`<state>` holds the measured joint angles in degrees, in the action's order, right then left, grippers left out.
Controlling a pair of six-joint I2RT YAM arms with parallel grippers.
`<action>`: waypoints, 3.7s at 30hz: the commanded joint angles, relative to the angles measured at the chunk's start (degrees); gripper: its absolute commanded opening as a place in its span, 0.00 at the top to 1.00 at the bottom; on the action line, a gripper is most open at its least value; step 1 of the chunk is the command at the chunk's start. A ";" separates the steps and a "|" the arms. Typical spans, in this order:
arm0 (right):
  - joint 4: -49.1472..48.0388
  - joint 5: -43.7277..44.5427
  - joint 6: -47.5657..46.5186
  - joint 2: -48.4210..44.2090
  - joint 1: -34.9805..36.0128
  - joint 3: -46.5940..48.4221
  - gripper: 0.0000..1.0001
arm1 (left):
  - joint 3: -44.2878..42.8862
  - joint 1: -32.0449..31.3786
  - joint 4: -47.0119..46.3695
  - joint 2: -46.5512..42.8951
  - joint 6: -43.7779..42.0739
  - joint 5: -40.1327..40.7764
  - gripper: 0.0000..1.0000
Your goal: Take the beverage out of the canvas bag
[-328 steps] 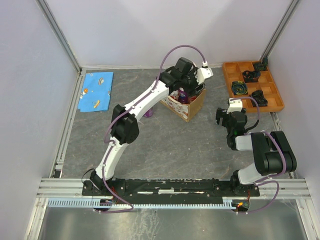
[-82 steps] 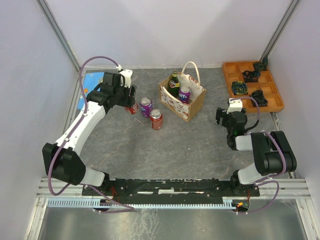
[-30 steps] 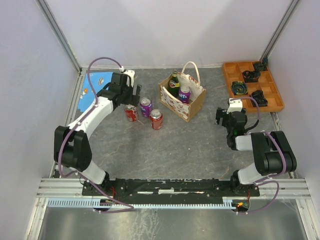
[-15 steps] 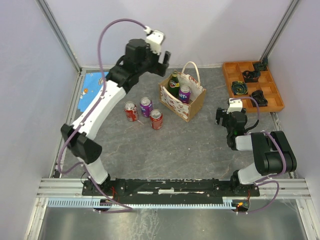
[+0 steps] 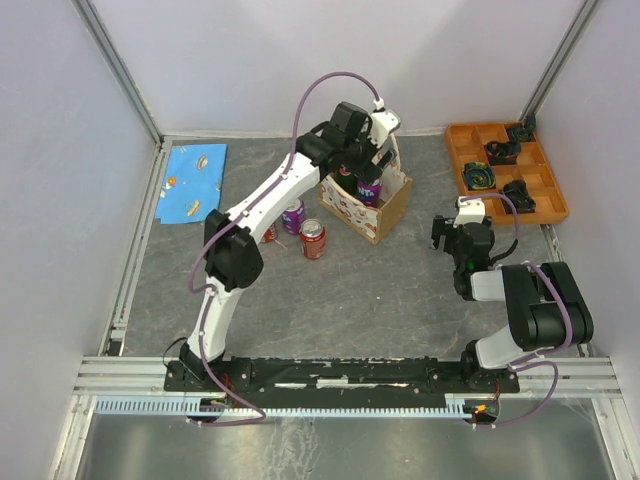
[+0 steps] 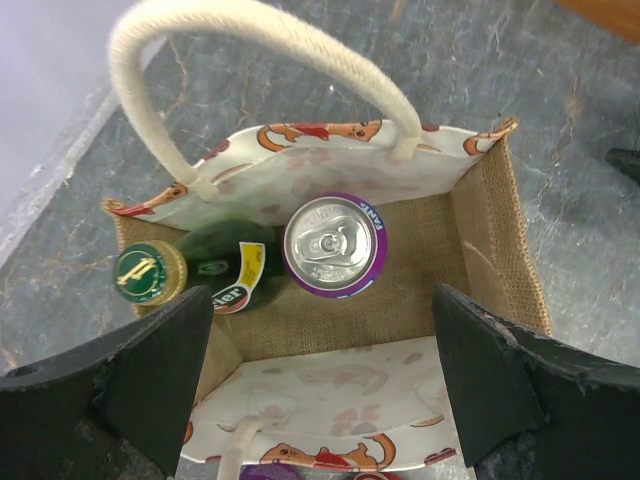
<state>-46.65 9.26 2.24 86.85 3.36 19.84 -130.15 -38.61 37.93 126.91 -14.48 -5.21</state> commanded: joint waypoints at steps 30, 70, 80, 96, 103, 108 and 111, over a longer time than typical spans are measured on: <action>-2.04 0.32 0.20 -0.26 -0.02 1.52 0.01 | -0.87 -1.29 -10.27 10.98 -7.48 0.94 0.03; -2.04 0.41 0.12 -0.26 -0.02 1.50 0.01 | 0.66 -1.29 -10.97 3.22 -2.41 -1.83 0.97; -2.06 0.41 0.09 -0.21 -0.02 1.50 0.01 | -6.65 -0.68 -10.38 -1.53 1.06 -1.51 0.97; -2.02 0.32 0.13 -0.23 -0.02 1.54 0.01 | -0.82 2.74 -8.55 -16.23 -0.05 6.79 0.97; -1.95 0.32 0.13 -0.13 -0.02 1.56 0.01 | 13.24 4.74 -9.57 -29.27 -0.43 14.95 0.97; -1.95 0.32 0.13 -0.12 -0.02 1.60 0.01 | 27.31 4.99 -12.24 -38.62 1.65 18.87 0.97; -1.95 0.32 0.13 -0.17 -0.02 1.60 0.01 | 36.36 5.04 -13.22 -43.88 4.05 20.67 0.97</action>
<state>-46.65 9.26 2.24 86.85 3.38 19.84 -101.08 -33.43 32.23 89.67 -14.17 11.53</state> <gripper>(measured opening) 0.991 0.737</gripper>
